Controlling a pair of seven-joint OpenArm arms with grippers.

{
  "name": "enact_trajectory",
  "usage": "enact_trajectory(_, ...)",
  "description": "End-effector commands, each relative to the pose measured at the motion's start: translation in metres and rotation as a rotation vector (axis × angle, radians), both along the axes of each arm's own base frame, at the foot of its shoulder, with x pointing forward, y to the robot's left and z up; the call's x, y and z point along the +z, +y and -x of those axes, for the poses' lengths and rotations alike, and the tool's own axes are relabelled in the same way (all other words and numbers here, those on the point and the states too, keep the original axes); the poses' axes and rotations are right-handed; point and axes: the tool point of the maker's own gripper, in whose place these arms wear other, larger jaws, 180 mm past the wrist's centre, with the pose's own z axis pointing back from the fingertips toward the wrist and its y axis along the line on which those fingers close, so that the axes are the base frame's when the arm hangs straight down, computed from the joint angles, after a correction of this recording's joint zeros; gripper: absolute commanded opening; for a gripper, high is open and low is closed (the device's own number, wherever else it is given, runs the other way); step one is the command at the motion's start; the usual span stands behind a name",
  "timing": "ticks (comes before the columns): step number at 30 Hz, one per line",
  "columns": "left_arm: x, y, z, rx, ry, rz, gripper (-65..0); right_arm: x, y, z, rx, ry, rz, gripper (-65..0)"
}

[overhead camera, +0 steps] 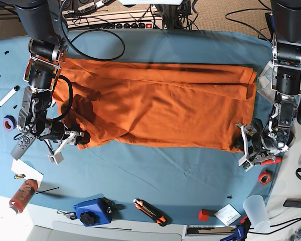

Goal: Layout the t-shirt on the table in an organized manner, then fold the t-shirt properly
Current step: 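Grasp the hem corner near the left gripper with the left gripper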

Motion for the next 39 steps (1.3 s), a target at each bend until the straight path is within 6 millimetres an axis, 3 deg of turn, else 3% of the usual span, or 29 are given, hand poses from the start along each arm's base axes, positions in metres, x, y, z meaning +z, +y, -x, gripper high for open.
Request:
enact_trajectory(1,0.023,-0.001,-0.016,-0.004,-0.068,0.024,-35.3,0.015,-0.004,-0.009,0.002,-0.031,0.002,-37.3)
enact_trajectory(8,0.018,-0.024,-0.023,0.004,-0.088,0.021,-36.9,0.015,-0.003,-0.008,0.005,-0.026,-0.005,-37.3)
enact_trajectory(11,0.017,-0.024,-0.026,0.026,-0.1,0.005,-44.7,0.016,-0.003,-0.009,0.003,-0.03,-0.006,-39.2)
enact_trajectory(15,0.018,-0.007,-0.032,0.125,-0.113,-0.033,-65.0,0.017,-0.004,-0.011,-0.002,-0.044,-0.008,-62.5)
enact_trajectory(16,0.017,-0.001,-0.032,0.157,-0.109,-0.048,-65.0,0.019,-0.004,-0.012,-0.005,-0.051,-0.009,-65.0)
enact_trajectory(21,0.009,0.031,-0.025,0.318,-0.044,-0.131,-65.0,0.034,-0.007,-0.025,-0.018,-0.13,-0.008,-65.0)
enact_trajectory(29,0.016,0.067,-0.013,0.48,0.019,-0.212,-65.0,0.089,-0.011,-0.044,0.019,-0.31,0.095,-65.0)
enact_trajectory(35,0.011,0.05,0.013,0.511,0.213,-0.125,-65.0,0.109,-0.01,-0.047,0.031,-0.369,0.126,-65.0)
enact_trajectory(39,0.016,0.043,0.022,0.537,0.268,-0.03,-65.0,0.109,-0.009,-0.042,0.039,-0.374,0.143,-65.0)
